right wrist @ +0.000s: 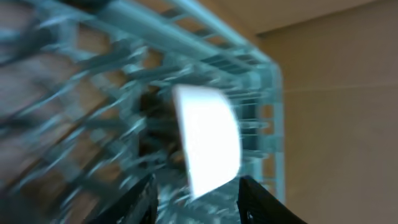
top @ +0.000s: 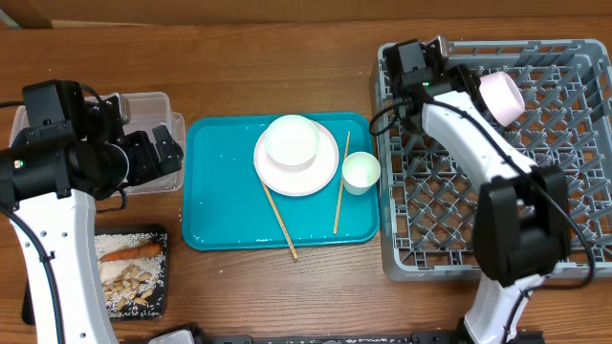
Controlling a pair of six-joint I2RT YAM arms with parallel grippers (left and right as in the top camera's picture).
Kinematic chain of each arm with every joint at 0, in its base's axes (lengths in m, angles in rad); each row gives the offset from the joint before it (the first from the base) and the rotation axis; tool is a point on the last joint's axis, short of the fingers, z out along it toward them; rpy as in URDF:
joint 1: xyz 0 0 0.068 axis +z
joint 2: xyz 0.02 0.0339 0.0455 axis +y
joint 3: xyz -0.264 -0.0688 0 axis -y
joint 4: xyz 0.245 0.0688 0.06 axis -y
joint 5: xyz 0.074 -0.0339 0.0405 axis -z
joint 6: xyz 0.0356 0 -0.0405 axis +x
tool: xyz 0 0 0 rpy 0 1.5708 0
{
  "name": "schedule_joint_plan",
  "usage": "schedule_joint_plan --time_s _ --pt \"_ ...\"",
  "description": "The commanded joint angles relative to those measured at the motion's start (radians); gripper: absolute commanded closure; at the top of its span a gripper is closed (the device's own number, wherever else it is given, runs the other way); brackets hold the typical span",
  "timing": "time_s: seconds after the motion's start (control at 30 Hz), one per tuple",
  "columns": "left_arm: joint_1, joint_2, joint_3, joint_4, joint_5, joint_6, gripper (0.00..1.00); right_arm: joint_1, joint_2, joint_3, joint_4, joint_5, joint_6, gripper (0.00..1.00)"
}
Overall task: Sort waste into correct bins and load items into the dishwasher
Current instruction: 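Move the right gripper to the teal tray and grasp a wooden chopstick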
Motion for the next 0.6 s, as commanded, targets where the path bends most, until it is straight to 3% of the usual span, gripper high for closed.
schedule_joint_plan --time_s 0.0,0.17,0.3,0.43,0.57 --pt "0.005 -0.001 0.018 0.001 -0.005 0.015 0.00 0.003 -0.195 0.007 -0.037 -0.383 0.047 0.54" --pt "0.005 -0.001 0.018 0.001 -0.005 0.015 0.00 0.007 -0.375 0.007 -0.138 -0.948 0.115 0.44" --pt "0.005 -0.001 0.018 0.001 -0.005 0.015 0.00 0.023 -0.451 0.006 -0.211 -1.305 0.352 0.43" --pt "0.005 -0.001 0.018 0.001 -0.005 0.015 0.00 0.108 -0.445 0.006 -0.267 -1.419 0.462 0.43" --pt "0.005 -0.001 0.018 0.001 -0.005 0.015 0.00 0.245 -0.419 0.004 -0.279 -1.273 0.533 0.43"
